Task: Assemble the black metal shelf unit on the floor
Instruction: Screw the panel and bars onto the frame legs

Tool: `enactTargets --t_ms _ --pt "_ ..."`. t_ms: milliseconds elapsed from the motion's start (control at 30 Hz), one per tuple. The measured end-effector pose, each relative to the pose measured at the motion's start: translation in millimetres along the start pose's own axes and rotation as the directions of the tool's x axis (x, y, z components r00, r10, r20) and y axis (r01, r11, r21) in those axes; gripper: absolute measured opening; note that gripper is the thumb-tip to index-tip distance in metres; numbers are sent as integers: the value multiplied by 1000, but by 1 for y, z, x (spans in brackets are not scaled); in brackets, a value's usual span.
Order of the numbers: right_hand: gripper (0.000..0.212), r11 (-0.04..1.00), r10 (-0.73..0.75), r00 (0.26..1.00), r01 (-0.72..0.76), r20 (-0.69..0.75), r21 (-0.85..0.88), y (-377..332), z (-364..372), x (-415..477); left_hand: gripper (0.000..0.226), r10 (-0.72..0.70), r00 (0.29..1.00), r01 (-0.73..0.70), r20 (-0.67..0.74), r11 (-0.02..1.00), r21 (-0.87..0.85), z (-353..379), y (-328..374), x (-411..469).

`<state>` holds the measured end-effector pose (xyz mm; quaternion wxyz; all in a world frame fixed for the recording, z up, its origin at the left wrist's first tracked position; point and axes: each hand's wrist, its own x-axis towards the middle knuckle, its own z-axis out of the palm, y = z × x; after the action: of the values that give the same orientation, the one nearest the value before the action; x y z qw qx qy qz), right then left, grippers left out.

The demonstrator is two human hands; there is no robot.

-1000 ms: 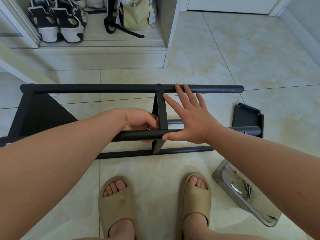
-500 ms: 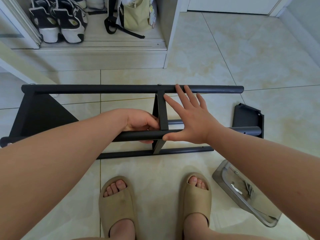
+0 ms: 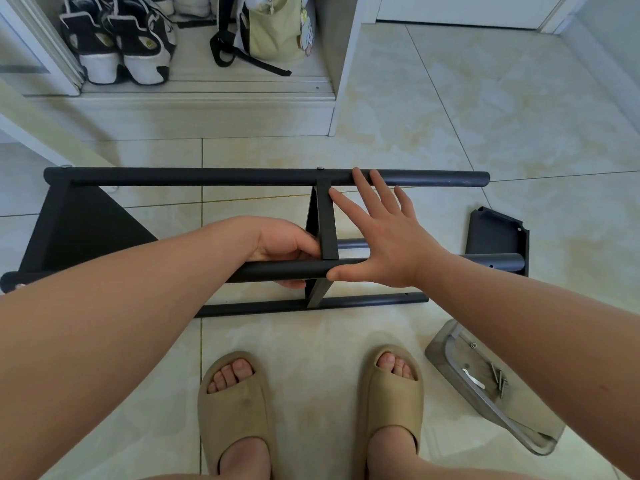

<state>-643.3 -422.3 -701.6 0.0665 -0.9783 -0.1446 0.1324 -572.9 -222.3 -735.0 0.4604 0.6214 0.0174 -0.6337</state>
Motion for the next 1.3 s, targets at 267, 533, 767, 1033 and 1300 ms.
enactTargets --t_ms 267,533,767,1033,1300 --pt "119 1000 2 1000 -2 -9 4 1 2 1 16 78 996 -76 48 996 -56 -3 -2 1" --pt "119 1000 -1 1000 1 -14 4 1 2 0 17 -19 1000 19 8 1000 -10 -3 -2 3" --pt "120 1000 3 1000 -3 -8 4 0 0 0 16 7 999 -5 46 999 -37 -3 -3 3" --pt "119 1000 4 1000 -4 -5 2 1 1 0 18 25 999 -23 35 998 -55 -4 -2 2" --pt "120 1000 2 1000 -2 -11 13 0 1 0 13 8 1000 -8 20 1000 -1 -2 -2 1"
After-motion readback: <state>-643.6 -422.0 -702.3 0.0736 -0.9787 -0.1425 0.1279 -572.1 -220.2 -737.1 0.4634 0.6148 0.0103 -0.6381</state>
